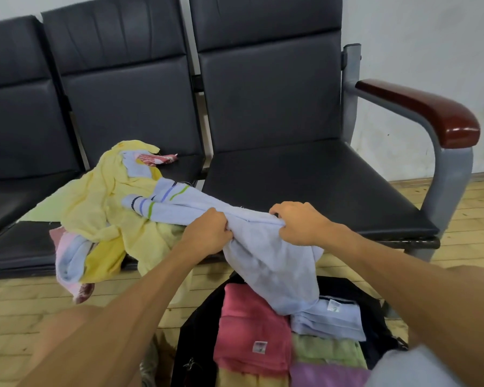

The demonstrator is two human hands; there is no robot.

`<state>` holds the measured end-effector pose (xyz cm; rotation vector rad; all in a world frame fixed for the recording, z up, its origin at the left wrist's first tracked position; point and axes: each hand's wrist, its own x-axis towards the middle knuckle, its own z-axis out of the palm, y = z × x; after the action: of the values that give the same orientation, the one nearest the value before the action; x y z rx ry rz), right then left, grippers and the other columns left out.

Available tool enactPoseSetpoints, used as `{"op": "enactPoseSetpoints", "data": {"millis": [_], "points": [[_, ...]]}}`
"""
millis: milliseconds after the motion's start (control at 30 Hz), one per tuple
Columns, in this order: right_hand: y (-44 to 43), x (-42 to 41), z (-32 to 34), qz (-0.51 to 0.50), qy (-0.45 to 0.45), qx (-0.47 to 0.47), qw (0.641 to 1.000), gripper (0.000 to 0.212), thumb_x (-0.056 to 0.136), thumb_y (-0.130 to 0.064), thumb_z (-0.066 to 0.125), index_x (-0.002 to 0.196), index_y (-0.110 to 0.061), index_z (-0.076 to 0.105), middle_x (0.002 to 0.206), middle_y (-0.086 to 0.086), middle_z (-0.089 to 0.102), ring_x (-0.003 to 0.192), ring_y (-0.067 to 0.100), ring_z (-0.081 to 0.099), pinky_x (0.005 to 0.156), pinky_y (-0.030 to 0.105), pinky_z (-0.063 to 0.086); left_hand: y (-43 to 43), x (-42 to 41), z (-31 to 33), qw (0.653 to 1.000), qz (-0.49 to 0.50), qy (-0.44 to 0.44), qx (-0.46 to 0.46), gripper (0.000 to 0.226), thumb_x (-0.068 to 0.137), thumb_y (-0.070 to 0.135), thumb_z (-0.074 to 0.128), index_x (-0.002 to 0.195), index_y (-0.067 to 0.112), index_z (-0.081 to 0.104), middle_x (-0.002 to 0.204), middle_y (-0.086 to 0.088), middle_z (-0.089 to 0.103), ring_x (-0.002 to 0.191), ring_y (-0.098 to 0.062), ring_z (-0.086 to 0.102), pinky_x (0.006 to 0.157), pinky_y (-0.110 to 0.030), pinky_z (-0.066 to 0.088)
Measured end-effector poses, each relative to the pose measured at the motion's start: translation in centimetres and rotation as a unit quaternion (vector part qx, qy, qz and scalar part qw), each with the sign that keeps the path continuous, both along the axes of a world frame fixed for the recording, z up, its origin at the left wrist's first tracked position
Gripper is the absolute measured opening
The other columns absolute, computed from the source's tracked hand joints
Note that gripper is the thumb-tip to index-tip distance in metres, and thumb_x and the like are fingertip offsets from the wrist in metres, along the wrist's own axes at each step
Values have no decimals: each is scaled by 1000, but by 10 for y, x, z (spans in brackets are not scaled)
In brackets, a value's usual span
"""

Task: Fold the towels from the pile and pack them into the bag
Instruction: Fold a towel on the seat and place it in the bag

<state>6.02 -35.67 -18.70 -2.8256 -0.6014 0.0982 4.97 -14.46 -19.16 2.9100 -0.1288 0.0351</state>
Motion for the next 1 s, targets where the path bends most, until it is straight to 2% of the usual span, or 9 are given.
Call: {"op": "enactPoseSetpoints", "data": {"millis": [100, 233, 367, 467, 533, 733, 867, 933, 1000], "points": [[0, 1, -1, 8, 15, 3, 1000, 29, 89, -18, 51, 118, -20, 56, 110, -2, 59, 94, 18, 52, 96, 33, 36, 1, 1, 7, 997, 18, 14, -76, 24, 87, 17, 54, 65, 9, 48, 62, -7, 46, 60, -19, 44, 58, -31, 38], [-4, 1, 0, 7, 24, 24, 999, 11, 90, -23, 51, 93, -19, 61, 89, -1, 63, 83, 20, 58, 75, 30, 39, 4, -10, 17, 966, 60, 50, -246, 17, 94, 23, 46, 85, 9, 49, 78, -11, 55, 74, -21, 53, 70, -30, 46], [-7, -5, 15, -81, 72, 198, 974, 25, 88, -24, 52, 66, -12, 47, 69, 5, 48, 65, 19, 45, 59, 33, 36, 15, -18, 32, 852, 115, 102, -500, 29, 98, 19, 39, 116, 2, 55, 116, -15, 63, 107, -28, 62, 97, -42, 51], [-4, -18, 36, -135, 120, 335, 925, 29, 93, -17, 45, 65, -13, 36, 71, 4, 40, 70, 18, 38, 64, 32, 32, 13, -27, 47, 756, 125, 104, -634, 23, 101, 10, 36, 102, 0, 57, 117, -18, 60, 104, -29, 61, 103, -44, 44], [-3, -25, 45, -151, 139, 384, 900, 24, 90, -12, 43, 67, -11, 37, 75, 7, 42, 73, 20, 39, 68, 33, 33, 10, -36, 57, 731, 118, 89, -666, 22, 97, 11, 38, 99, 3, 58, 119, -21, 63, 107, -30, 62, 98, -45, 47], [-4, -50, 62, -164, 199, 507, 822, 4, 81, -4, 51, 78, -5, 52, 84, 11, 55, 77, 23, 52, 68, 33, 42, 0, -75, 54, 704, 86, 127, -693, 38, 91, 15, 46, 123, 3, 62, 115, -13, 70, 108, -27, 65, 86, -38, 54], [-13, -64, 51, -160, 290, 592, 734, 28, 84, -12, 60, 108, -2, 70, 112, 14, 70, 103, 28, 66, 96, 42, 50, 10, -85, 49, 701, 78, 132, -697, 24, 96, 22, 53, 110, 8, 67, 105, -7, 73, 98, -20, 66, 73, -30, 51], [-14, -67, 47, -143, 304, 598, 728, 28, 91, -19, 59, 110, -4, 72, 109, 13, 72, 98, 25, 69, 91, 39, 53, 17, -83, 48, 726, 87, 75, -678, 11, 93, 21, 61, 84, 15, 64, 84, -2, 70, 83, -18, 63, 65, -26, 49], [-13, -67, 43, -133, 330, 569, 741, 27, 94, -25, 60, 109, -7, 73, 105, 9, 74, 94, 21, 71, 83, 37, 54, 24, -82, 43, 774, 100, -2, -626, 24, 86, 21, 70, 70, 20, 53, 74, 0, 61, 76, -17, 56, 62, -27, 43]]}}
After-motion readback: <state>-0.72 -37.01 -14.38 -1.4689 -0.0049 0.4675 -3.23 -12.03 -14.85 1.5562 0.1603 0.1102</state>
